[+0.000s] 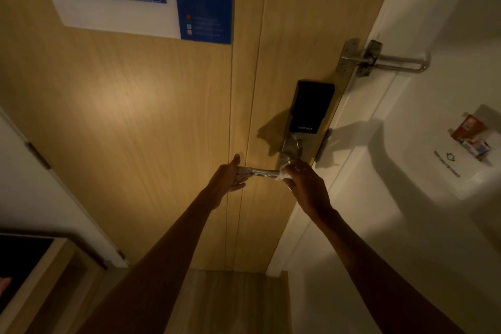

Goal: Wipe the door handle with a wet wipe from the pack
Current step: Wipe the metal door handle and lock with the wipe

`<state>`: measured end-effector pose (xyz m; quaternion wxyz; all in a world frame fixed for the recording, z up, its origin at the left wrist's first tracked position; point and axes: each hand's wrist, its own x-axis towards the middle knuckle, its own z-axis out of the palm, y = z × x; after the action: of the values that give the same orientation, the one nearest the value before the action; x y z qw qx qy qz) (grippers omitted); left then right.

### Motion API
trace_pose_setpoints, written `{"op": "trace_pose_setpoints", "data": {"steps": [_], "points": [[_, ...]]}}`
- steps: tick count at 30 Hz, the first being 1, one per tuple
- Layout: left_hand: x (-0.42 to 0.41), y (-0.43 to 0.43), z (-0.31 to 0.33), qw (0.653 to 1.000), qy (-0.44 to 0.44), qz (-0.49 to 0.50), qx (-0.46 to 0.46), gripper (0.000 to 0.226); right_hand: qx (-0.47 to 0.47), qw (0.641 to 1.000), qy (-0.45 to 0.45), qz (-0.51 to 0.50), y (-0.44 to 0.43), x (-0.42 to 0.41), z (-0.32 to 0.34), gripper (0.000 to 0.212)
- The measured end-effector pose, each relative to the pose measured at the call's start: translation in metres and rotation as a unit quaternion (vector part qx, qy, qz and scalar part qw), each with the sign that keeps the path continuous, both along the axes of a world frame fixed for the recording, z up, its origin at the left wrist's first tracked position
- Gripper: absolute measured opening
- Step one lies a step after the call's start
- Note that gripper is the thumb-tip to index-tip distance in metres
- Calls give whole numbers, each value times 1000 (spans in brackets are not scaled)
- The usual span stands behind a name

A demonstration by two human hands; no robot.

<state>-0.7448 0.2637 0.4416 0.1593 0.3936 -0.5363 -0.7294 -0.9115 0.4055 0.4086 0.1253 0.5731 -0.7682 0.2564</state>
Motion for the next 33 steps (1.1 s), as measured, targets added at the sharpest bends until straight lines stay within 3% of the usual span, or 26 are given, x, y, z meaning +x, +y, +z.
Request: {"op": "trace_pose_setpoints", "data": {"steps": [7, 21, 27, 33], "points": [[1, -4, -5, 1000, 0, -9, -10, 61, 22, 997, 67, 9, -20, 6, -17, 22], [9, -6, -7, 999, -6, -46, -24, 82, -25, 999, 23, 32, -15, 14, -11, 18], [11, -10, -6, 998, -7, -56, -28, 77, -32, 998, 35, 37, -15, 22, -4, 20], [13, -11, -7, 998, 6, -66, -24, 80, -2, 999, 25, 25, -29, 31, -12, 36]]}}
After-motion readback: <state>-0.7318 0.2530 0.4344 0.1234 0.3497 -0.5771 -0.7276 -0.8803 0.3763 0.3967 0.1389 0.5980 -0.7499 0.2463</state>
